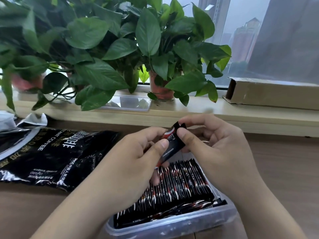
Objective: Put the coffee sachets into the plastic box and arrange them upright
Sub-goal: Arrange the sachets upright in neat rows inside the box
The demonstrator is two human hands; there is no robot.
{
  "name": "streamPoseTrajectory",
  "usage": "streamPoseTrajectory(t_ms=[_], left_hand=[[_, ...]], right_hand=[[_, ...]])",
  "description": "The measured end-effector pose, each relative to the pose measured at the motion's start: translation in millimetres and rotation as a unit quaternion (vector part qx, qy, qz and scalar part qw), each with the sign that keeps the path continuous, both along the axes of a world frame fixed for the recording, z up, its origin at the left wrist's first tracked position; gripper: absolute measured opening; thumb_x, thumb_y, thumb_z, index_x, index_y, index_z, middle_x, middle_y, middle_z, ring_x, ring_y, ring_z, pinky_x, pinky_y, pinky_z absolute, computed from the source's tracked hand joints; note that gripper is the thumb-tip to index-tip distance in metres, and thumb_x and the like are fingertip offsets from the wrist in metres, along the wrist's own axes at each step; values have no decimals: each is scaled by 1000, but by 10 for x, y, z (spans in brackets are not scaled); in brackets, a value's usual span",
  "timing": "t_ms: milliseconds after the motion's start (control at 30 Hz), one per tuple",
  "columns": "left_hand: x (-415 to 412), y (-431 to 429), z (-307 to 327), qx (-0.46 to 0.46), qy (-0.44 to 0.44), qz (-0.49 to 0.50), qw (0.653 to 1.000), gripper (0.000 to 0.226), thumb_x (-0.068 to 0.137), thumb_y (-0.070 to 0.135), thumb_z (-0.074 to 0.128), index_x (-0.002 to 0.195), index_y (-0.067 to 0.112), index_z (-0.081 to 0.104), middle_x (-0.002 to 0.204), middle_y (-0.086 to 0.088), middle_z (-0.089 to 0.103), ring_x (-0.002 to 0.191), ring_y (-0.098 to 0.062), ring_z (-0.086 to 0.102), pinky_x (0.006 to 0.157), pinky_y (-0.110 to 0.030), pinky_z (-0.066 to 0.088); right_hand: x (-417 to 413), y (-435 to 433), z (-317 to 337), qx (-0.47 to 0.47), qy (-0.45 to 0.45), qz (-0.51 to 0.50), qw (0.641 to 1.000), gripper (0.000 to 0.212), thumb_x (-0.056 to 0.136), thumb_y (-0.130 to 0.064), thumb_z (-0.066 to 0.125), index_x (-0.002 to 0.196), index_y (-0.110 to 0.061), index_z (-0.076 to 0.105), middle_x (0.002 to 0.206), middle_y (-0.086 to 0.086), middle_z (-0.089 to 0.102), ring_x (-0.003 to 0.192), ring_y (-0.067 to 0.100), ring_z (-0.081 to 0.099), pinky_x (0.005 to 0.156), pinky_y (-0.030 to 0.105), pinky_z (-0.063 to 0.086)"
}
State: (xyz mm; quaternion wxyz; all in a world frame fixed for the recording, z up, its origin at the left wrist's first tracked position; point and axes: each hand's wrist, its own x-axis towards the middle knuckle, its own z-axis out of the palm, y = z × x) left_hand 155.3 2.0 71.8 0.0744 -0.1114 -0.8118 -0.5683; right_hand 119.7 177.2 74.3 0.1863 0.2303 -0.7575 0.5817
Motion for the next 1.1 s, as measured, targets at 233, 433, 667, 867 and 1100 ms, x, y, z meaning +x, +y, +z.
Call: streamPoseTrajectory(t_ms=[233,433,667,867,1100], left_hand=[[75,72,19,-122,62,22,990,34,97,42,51,118,70,55,101,39,71,104,10,66,99,-22,51],[64,103,72,-44,98,28,994,23,84,49,56,83,66,70,84,37,73,86,15,69,75,-7,50],[-28,-17,1,2,64,100,993,24,74,56,66,87,41,80,80,18,79,78,1,73,81,-31,55],[-5,60,27,57,68,74,993,18,70,45,72,78,32,82,47,3,66,40,-4,55,44,-13,44],[12,25,129,153,24,103,982,16,60,33,80,71,22,83,46,-16,65,34,-15,53,37,-17,45]], right_hand=[[101,-151,8,57,-107,2,993,32,96,-47,48,90,-23,69,50,-13,61,41,0,53,43,11,35],[125,-148,40,-20,-128,-5,992,18,93,-30,65,84,-20,77,44,-14,59,38,-1,51,42,7,36],[115,-90,30,-76,-197,-3,977,14,87,-27,73,80,-17,79,71,7,76,56,9,67,74,42,60],[133,-144,12,-160,-232,37,959,9,88,-17,72,85,-11,77,76,6,78,68,17,76,71,31,62],[161,-27,66,-33,-180,26,983,15,77,-26,82,91,-23,80,84,1,79,87,18,76,86,41,60]])
